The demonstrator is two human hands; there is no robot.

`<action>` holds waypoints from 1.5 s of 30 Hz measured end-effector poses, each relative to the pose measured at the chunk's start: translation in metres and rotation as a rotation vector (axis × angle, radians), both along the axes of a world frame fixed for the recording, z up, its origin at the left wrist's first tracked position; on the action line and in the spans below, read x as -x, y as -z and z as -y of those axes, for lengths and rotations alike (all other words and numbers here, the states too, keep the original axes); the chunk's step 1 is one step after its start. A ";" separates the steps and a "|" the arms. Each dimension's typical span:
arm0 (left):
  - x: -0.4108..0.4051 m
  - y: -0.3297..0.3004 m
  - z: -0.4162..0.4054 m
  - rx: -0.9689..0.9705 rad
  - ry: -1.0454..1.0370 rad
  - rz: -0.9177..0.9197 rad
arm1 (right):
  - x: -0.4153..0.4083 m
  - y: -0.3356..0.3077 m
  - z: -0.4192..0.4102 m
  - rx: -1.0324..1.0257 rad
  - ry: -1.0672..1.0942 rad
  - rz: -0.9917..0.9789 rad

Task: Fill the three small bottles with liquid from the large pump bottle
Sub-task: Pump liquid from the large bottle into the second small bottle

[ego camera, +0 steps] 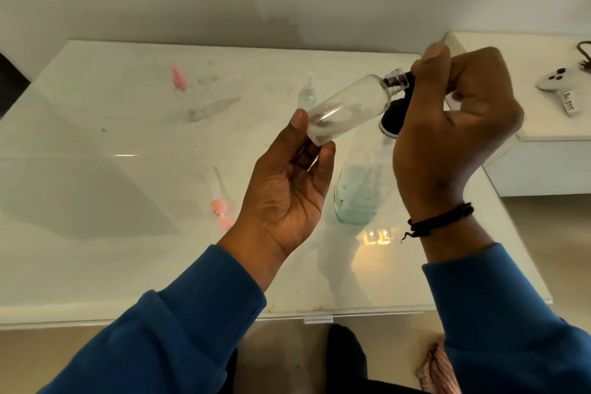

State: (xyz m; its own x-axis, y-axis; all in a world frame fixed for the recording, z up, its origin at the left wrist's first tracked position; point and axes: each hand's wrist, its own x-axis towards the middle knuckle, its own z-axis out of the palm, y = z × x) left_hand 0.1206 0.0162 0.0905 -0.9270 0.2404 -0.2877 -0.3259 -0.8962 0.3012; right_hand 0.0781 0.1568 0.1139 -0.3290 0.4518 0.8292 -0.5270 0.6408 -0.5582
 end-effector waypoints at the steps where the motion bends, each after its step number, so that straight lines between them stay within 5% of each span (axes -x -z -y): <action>1: 0.000 0.000 0.000 0.004 0.004 -0.001 | 0.001 -0.002 -0.001 0.001 0.014 -0.008; 45: -0.001 0.002 0.000 -0.007 0.006 0.014 | -0.004 0.004 0.003 0.011 -0.092 -0.007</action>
State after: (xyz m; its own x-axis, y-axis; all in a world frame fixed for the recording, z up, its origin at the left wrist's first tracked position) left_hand 0.1216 0.0160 0.0887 -0.9213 0.2480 -0.2994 -0.3355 -0.8962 0.2901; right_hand 0.0818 0.1538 0.1100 -0.3637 0.4291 0.8268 -0.5877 0.5829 -0.5611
